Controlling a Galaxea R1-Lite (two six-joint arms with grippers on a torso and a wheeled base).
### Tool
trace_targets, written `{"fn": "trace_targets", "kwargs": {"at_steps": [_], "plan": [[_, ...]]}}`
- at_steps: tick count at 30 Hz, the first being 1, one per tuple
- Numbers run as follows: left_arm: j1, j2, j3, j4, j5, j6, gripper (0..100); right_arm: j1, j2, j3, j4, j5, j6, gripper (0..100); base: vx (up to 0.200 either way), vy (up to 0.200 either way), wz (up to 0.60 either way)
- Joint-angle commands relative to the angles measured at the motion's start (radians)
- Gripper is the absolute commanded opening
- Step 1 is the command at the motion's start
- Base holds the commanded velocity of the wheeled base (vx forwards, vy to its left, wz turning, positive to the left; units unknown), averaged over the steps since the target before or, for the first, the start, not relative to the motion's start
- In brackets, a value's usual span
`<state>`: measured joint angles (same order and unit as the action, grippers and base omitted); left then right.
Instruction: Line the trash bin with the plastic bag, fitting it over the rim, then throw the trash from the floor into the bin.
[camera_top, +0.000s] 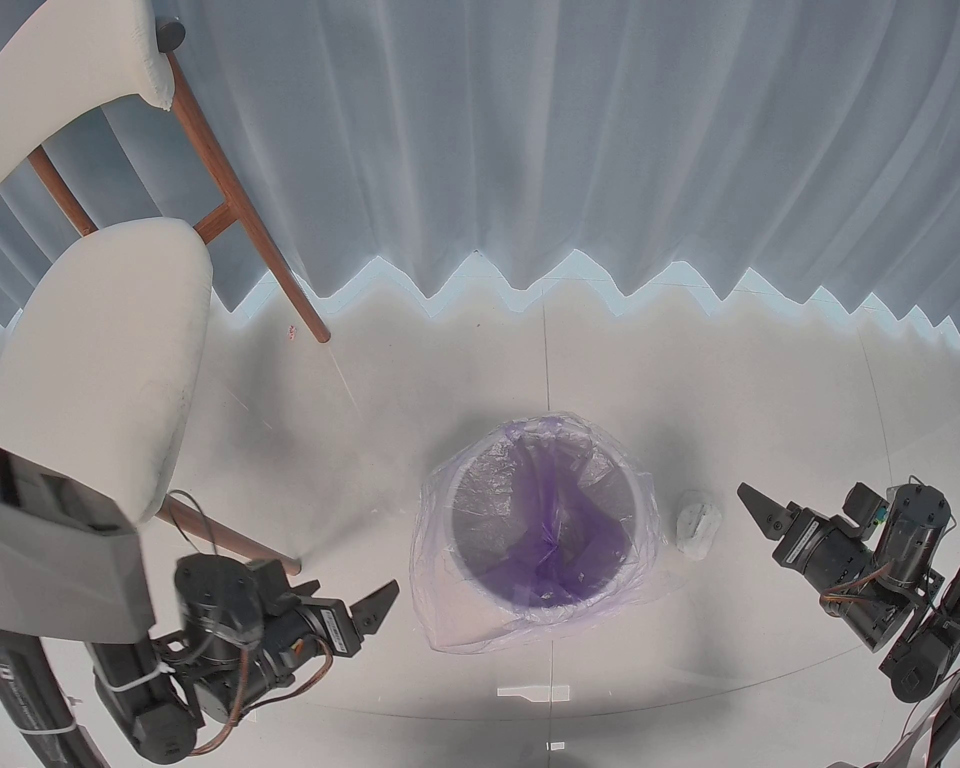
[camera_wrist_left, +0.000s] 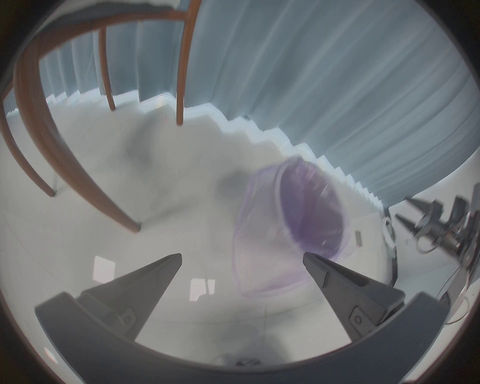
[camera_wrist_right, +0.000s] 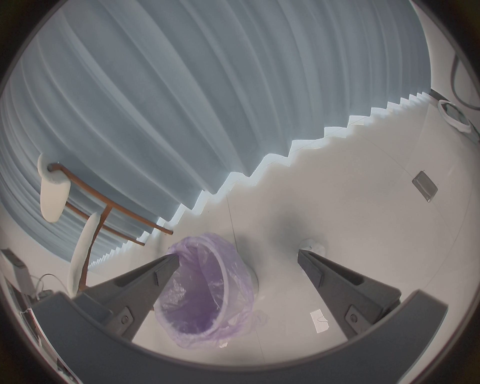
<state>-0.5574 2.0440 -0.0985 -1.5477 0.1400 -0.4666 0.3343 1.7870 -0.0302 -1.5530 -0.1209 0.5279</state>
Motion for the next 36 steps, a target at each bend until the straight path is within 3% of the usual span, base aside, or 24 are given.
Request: {"fn": "trace_targets", "kwargs": {"at_steps": [1,5,8,14,18,21,24,25,26,27,30,32,33,34,36], "plan": [[0.008,-0.453,0.085,0.003,0.009,-0.053,100,-0.017,-0.078,-0.085,-0.016,-0.092,0.069,100,0.000,0.000,0.00],[0.004,-0.555,0.099,0.003,0.010,-0.119,100,-0.035,-0.120,-0.123,-0.015,-0.158,0.146,100,0.000,0.000,0.00],[0.001,-0.637,0.099,0.011,0.010,-0.156,100,-0.037,-0.196,-0.074,-0.009,-0.163,0.184,100,0.000,0.000,0.00],[-0.004,-0.783,0.099,0.017,0.013,-0.288,100,-0.046,-0.285,-0.008,-0.002,-0.163,0.201,100,0.000,0.000,0.00],[0.005,-0.875,0.099,0.123,0.020,-0.284,100,-0.078,-0.339,-0.089,0.100,-0.163,0.185,100,0.000,0.000,0.00],[0.013,-0.926,0.099,0.184,0.013,-0.274,100,-0.087,-0.420,-0.252,0.326,-0.141,0.182,100,0.000,0.000,0.00],[0.016,-0.937,0.085,0.184,-0.025,-0.270,100,-0.093,-0.489,-0.398,0.559,-0.069,0.187,100,0.000,0.000,0.00],[0.021,-0.935,0.066,0.190,-0.073,-0.247,100,-0.093,-0.531,-0.476,0.722,-0.020,0.193,100,0.000,0.000,0.00],[0.021,-0.935,0.065,0.192,-0.077,-0.244,100,-0.093,-0.535,-0.481,0.738,-0.016,0.193,100,0.000,0.000,0.00],[0.034,-0.930,0.057,0.212,-0.123,-0.199,100,-0.090,-0.578,-0.520,0.938,0.038,0.184,100,0.000,0.000,0.00],[0.056,-0.927,0.005,0.276,-0.174,-0.122,100,-0.087,-0.623,-0.571,1.219,0.121,0.146,100,0.000,0.000,0.00],[0.059,-0.927,-0.029,0.308,-0.188,-0.113,100,-0.086,-0.627,-0.593,1.301,0.139,0.124,100,0.000,0.000,0.00],[0.071,-0.935,-0.133,0.417,-0.218,-0.106,100,-0.081,-0.621,-0.626,1.433,0.171,0.089,100,0.000,0.000,0.00],[0.073,-0.937,-0.142,0.426,-0.220,-0.106,100,-0.081,-0.621,-0.628,1.439,0.175,0.087,100,0.000,0.000,0.00],[0.079,-0.960,-0.302,0.652,-0.258,-0.099,100,-0.063,-0.564,-0.634,1.469,0.204,0.069,100,0.000,0.000,0.00]]}}
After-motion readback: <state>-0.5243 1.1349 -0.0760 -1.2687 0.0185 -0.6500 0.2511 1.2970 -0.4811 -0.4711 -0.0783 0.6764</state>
